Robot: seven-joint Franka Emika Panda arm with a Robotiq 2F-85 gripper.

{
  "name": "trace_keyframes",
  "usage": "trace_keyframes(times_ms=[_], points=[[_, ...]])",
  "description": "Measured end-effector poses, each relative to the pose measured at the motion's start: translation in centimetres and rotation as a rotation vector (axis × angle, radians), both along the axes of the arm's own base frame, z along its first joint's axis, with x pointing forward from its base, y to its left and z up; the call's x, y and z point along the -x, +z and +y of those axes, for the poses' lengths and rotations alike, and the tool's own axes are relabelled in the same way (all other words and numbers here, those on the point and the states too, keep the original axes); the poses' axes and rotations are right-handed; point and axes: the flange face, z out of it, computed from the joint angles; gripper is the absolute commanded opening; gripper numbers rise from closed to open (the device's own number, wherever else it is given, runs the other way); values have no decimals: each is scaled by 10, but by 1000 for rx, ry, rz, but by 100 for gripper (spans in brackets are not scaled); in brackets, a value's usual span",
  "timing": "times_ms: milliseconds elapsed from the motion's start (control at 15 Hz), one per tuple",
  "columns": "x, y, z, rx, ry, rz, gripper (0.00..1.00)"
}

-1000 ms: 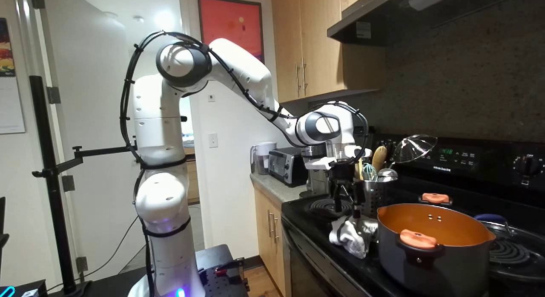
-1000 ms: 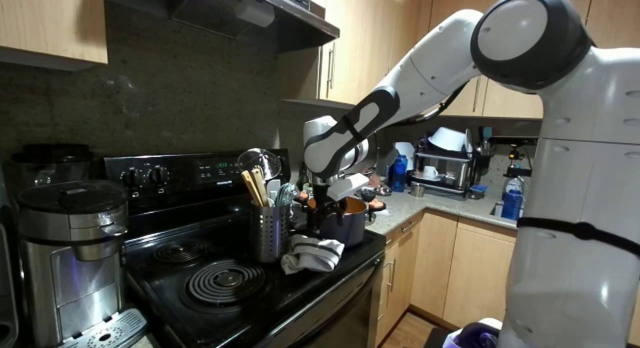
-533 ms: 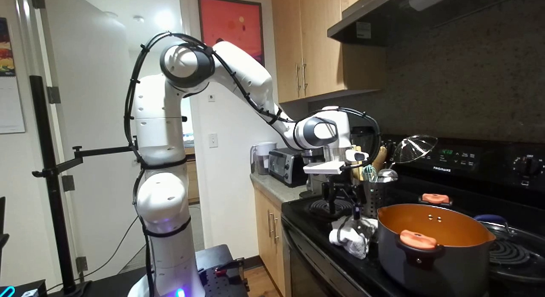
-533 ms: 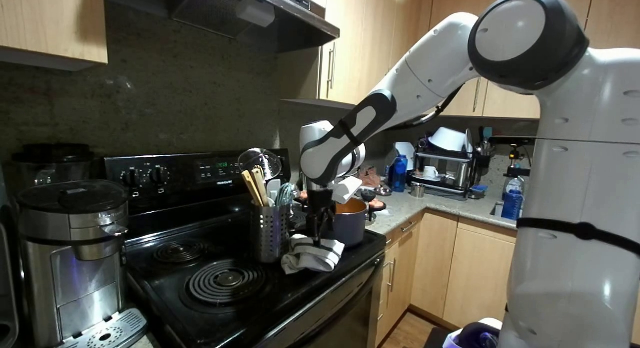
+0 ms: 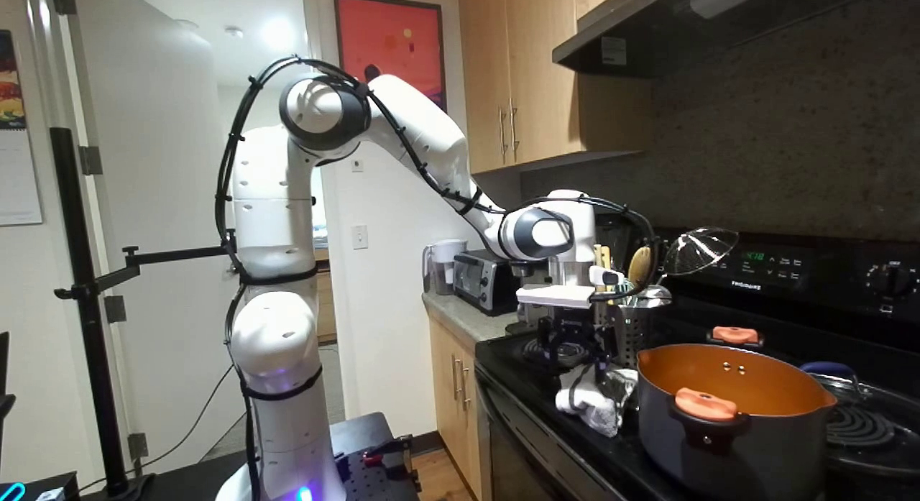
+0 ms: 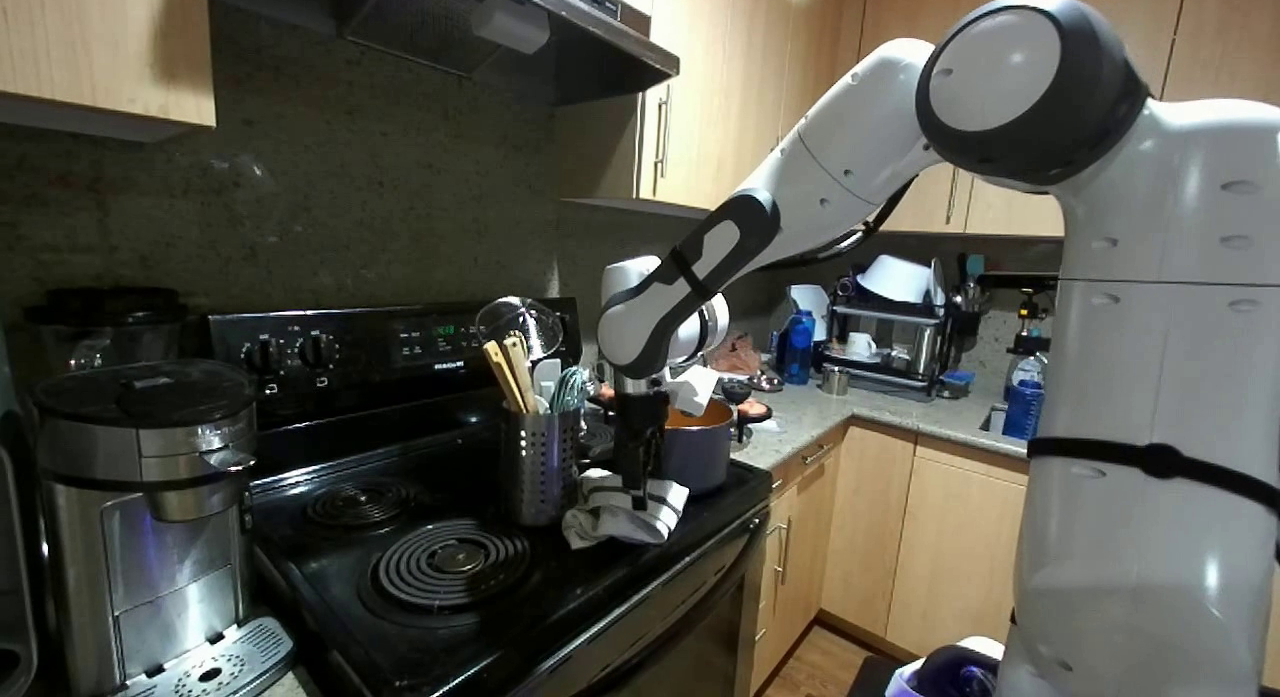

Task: Take the towel and drape it over the oven handle

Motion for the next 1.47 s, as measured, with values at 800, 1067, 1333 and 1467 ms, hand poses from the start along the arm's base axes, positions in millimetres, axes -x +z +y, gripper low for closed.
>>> trace_keyframes(times_ms=[800, 1067, 1333, 1467], points=[[-6, -8, -13, 1, 4, -31, 21], [-7, -7, -16, 2, -5, -47, 0], [-8, -5, -16, 7, -30, -77, 2], [-5, 3, -14, 10, -54, -101, 2]])
